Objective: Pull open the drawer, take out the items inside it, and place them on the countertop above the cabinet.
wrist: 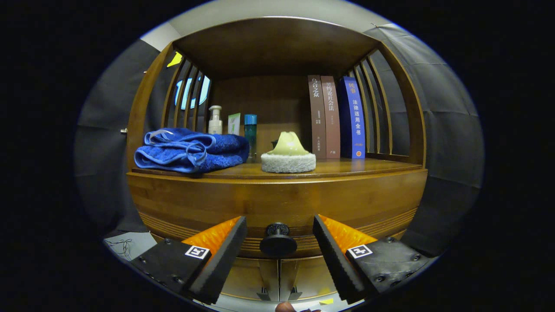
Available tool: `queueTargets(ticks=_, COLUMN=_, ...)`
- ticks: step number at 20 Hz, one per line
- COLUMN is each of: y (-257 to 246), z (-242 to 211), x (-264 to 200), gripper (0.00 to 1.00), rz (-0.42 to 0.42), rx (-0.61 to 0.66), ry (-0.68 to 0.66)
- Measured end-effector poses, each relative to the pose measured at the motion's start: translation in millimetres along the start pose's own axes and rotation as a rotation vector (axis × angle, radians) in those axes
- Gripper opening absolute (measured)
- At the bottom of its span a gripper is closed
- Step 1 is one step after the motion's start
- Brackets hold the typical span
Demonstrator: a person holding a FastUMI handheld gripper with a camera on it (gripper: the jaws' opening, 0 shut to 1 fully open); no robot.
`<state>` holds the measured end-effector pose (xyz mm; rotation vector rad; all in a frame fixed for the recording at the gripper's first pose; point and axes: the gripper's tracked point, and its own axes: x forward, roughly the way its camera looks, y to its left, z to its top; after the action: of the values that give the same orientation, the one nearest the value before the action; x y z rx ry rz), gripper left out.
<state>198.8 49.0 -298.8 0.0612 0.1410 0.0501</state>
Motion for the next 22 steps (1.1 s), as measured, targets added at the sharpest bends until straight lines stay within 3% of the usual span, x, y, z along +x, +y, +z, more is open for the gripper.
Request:
queueTargets(ticks=10, y=8, z=51, x=-91, gripper=1.00, rz=0.048, rx=-0.044, ry=0.007)
queueTargets(ticks=22, y=12, z=129, x=-204, gripper=1.00, rz=0.068, rx=0.018, ry=-0.044)
